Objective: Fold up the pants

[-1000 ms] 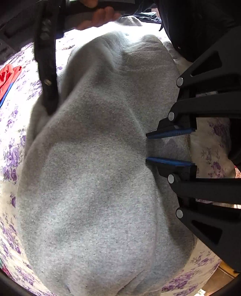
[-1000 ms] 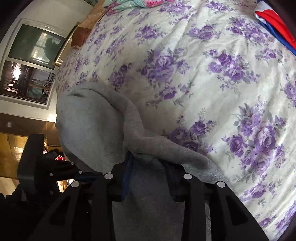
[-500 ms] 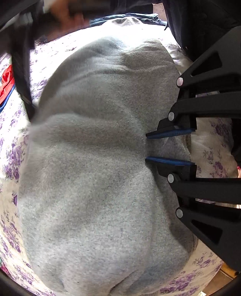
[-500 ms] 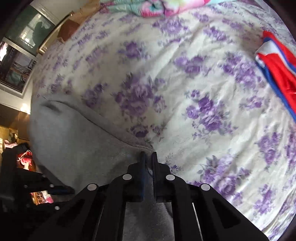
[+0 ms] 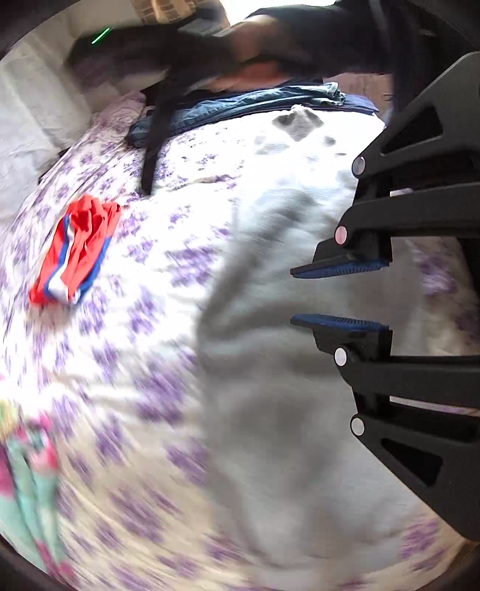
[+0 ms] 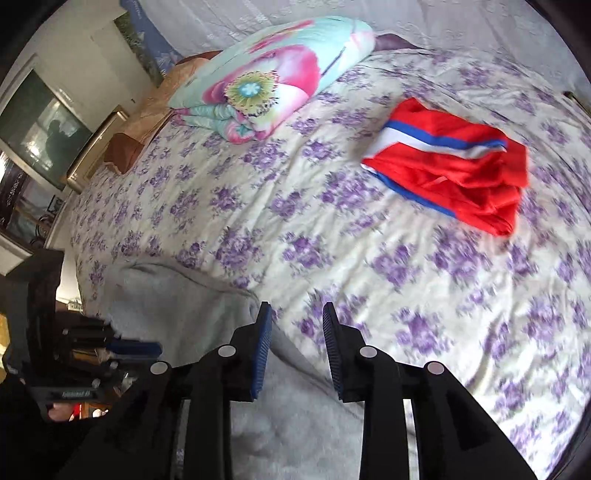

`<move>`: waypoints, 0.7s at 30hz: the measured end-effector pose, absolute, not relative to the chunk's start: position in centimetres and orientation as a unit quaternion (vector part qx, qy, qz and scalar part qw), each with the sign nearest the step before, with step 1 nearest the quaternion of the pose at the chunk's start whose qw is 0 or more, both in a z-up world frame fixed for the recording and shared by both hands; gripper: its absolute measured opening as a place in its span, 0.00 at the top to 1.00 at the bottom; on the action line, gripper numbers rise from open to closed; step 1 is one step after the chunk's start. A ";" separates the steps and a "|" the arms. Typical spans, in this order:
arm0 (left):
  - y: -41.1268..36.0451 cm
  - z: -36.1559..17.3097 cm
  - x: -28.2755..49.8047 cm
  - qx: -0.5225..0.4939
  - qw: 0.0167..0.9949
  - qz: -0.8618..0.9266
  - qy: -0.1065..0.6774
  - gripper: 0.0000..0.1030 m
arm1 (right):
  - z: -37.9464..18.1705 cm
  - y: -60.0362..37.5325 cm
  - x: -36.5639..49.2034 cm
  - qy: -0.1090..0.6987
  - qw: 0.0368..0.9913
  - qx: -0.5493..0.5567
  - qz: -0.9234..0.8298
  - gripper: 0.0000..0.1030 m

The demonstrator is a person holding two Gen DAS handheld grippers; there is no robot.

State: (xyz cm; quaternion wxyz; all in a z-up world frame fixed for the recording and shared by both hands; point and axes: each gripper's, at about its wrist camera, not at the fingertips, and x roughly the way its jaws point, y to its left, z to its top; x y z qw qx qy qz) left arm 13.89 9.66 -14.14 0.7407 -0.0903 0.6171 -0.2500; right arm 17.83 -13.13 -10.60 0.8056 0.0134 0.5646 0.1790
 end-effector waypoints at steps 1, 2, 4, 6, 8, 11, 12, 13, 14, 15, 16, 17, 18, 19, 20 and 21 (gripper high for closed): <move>8.1 -14.7 15.2 -0.085 0.735 -0.261 0.620 0.82 | -10.7 -14.0 16.5 0.571 0.803 0.019 0.170 0.72; 6.6 -15.2 16.1 -0.085 0.729 -0.270 0.623 0.82 | -10.9 -14.8 15.2 0.577 0.800 0.023 0.162 0.74; 4.2 -17.3 18.0 -0.074 0.714 -0.278 0.638 0.82 | -11.5 -16.0 12.3 0.588 0.795 0.031 0.144 0.74; 2.4 -20.2 19.1 -0.022 0.710 -0.244 0.660 0.85 | -12.5 -17.0 9.3 0.600 0.788 0.049 0.130 0.74; 2.8 -22.2 20.5 -0.043 0.698 -0.235 0.675 0.93 | -14.1 -16.9 6.7 0.612 0.778 0.073 0.121 0.74; 3.9 -22.1 21.5 -0.076 0.683 -0.227 0.690 0.98 | -15.8 -16.5 3.8 0.618 0.770 0.104 0.122 0.74; 3.7 -21.7 21.2 -0.060 0.688 -0.227 0.687 0.98 | -16.1 -16.3 3.3 0.616 0.769 0.115 0.126 0.74; 3.2 -21.4 20.8 -0.035 0.696 -0.226 0.681 0.98 | -16.4 -15.9 3.1 0.614 0.769 0.122 0.130 0.75; 2.8 -21.2 20.3 -0.013 0.703 -0.223 0.675 0.98 | -16.5 -15.4 2.8 0.610 0.771 0.124 0.137 0.75; 2.5 -21.0 20.0 0.005 0.708 -0.219 0.671 0.98 | -16.8 -14.7 2.7 0.607 0.773 0.119 0.142 0.75; 2.1 -21.0 19.7 0.021 0.713 -0.214 0.667 0.98 | -17.4 -14.1 2.5 0.615 0.769 0.108 0.138 0.75; 1.8 -20.8 19.6 0.031 0.716 -0.211 0.665 0.98 | -18.6 -13.6 2.4 0.632 0.757 0.102 0.132 0.75; 1.5 -20.7 19.7 0.037 0.718 -0.208 0.664 0.98 | -20.5 -13.1 2.1 0.661 0.732 0.102 0.127 0.75; 1.2 -20.8 19.9 0.039 0.719 -0.206 0.663 0.99 | -22.5 -12.7 1.7 0.687 0.708 0.103 0.126 0.74; 1.2 -21.0 19.9 0.039 0.719 -0.206 0.663 0.99 | -23.9 -12.4 1.3 0.694 0.702 0.098 0.125 0.74; 0.9 -21.1 19.9 0.038 0.718 -0.205 0.664 0.99 | -24.0 -12.5 1.0 0.681 0.714 0.098 0.128 0.75</move>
